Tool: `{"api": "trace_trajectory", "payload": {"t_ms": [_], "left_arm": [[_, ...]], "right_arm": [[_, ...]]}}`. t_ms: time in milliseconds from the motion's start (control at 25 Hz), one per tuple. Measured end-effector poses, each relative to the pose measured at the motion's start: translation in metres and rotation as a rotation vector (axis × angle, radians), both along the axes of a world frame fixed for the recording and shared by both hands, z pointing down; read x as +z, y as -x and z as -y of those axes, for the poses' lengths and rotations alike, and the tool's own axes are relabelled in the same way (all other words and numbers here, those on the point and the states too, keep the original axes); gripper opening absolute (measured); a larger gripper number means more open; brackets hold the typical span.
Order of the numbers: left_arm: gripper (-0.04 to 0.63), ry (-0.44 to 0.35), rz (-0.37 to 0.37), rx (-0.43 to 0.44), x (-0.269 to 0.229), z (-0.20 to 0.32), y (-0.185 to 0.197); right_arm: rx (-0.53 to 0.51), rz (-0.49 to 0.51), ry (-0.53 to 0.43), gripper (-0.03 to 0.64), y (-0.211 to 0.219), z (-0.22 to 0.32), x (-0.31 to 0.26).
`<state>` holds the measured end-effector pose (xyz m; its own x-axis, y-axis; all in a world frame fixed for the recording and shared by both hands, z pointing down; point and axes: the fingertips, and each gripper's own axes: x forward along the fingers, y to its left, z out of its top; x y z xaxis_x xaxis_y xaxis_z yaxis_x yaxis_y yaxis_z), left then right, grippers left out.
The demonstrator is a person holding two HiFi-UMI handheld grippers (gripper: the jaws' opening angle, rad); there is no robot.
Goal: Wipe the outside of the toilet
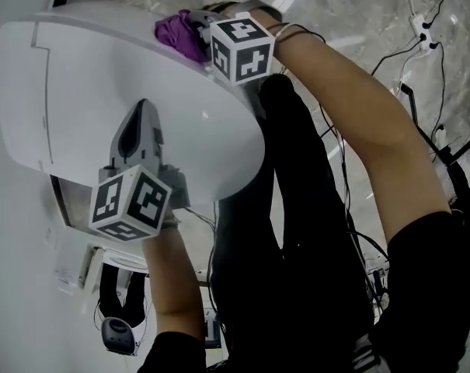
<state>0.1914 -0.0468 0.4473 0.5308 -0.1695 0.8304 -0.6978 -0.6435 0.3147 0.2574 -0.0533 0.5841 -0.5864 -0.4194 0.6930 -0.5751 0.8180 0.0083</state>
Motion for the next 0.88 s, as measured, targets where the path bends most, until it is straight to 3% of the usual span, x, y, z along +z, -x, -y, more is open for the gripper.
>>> {"api": "trace_trajectory", "payload": {"t_ms": [360,640,880], "left_arm": [[0.008,0.007,-0.002,0.085,0.003,-0.043,0.003],[0.008,0.012,-0.019,0.106,0.007,-0.082,-0.003],[0.008,0.002,-0.033,0.081,0.014,-0.125,-0.003]], "right_arm": [[0.135,0.023,0.036,0.075,-0.003,-0.054,-0.005],[0.134,0.01,0.028,0.075,-0.001,-0.102,-0.012],[0.239,0.01,0.026,0.075,-0.004,-0.131,-0.015]]}}
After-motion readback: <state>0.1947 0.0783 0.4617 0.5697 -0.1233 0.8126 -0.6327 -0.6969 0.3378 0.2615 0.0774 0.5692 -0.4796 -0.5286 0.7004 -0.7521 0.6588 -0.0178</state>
